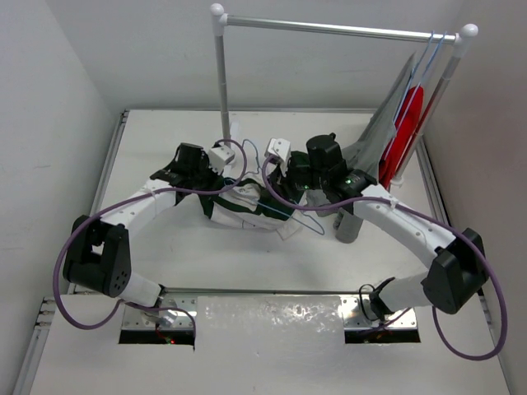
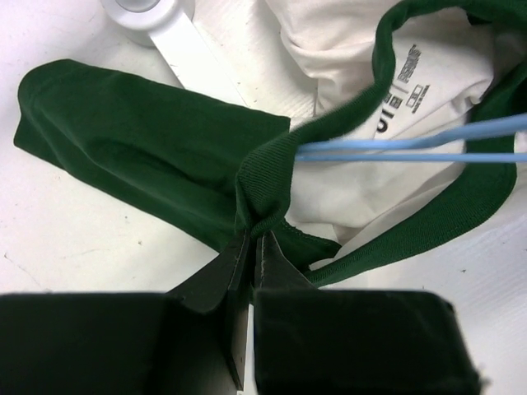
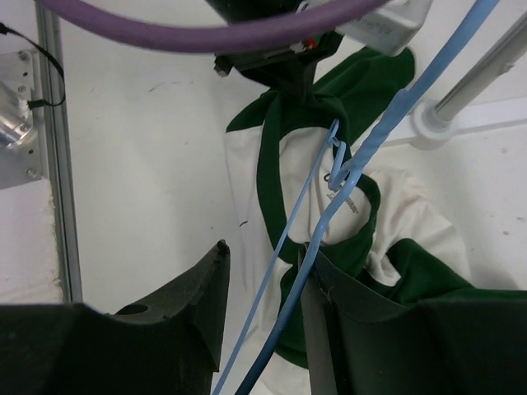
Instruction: Place the t-shirt on the hanger
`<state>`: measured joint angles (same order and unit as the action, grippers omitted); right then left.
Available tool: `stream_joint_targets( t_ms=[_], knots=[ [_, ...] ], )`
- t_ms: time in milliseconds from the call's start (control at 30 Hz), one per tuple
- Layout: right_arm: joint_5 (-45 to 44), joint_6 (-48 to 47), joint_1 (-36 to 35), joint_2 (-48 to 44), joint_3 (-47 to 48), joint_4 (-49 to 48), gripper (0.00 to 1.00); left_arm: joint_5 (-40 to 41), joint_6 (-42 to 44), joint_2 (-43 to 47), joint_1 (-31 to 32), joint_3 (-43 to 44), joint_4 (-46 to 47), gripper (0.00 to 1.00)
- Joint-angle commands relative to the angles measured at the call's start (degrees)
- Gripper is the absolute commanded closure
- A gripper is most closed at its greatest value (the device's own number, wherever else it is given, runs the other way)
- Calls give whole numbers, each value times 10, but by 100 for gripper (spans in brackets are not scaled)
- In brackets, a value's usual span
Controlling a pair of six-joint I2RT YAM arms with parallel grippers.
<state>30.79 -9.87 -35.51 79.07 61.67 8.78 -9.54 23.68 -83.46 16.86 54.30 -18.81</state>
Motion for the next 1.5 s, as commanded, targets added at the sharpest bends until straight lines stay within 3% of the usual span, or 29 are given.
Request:
stream_joint_targets(
  t_ms=[0,233,433,733,833,933,1000,1133,1233,1333,1467],
  knots=[
    [40,4,-2,26,13,-31,100,-15,-7,13,-7,10,11,100],
    [100,-25,-3,39,1,-10,100,-33,11,41,-7,14,-1,100],
    [118,-25,3,26,-25,-50,100,-120,58,81,-5,40,-85,100],
    [147,30,16,5,-118,-259,100,-175,89,89,24,91,-160,100],
    [168,69,26,8,-153,-376,100,-219,108,95,48,141,-191,100],
    [173,73,28,19,-161,-400,100,-258,107,94,69,172,-215,100],
    [175,81,32,39,-162,-409,100,-247,95,94,84,174,-206,100],
    [171,138,42,69,-194,-516,100,-246,102,85,95,143,-195,100],
    [174,165,44,93,-208,-565,100,-197,108,84,94,100,-170,90],
    [176,188,43,123,-214,-601,100,-165,108,84,90,70,-143,58],
    [173,234,47,172,-219,-662,100,-163,120,91,63,80,-149,45]
  ],
)
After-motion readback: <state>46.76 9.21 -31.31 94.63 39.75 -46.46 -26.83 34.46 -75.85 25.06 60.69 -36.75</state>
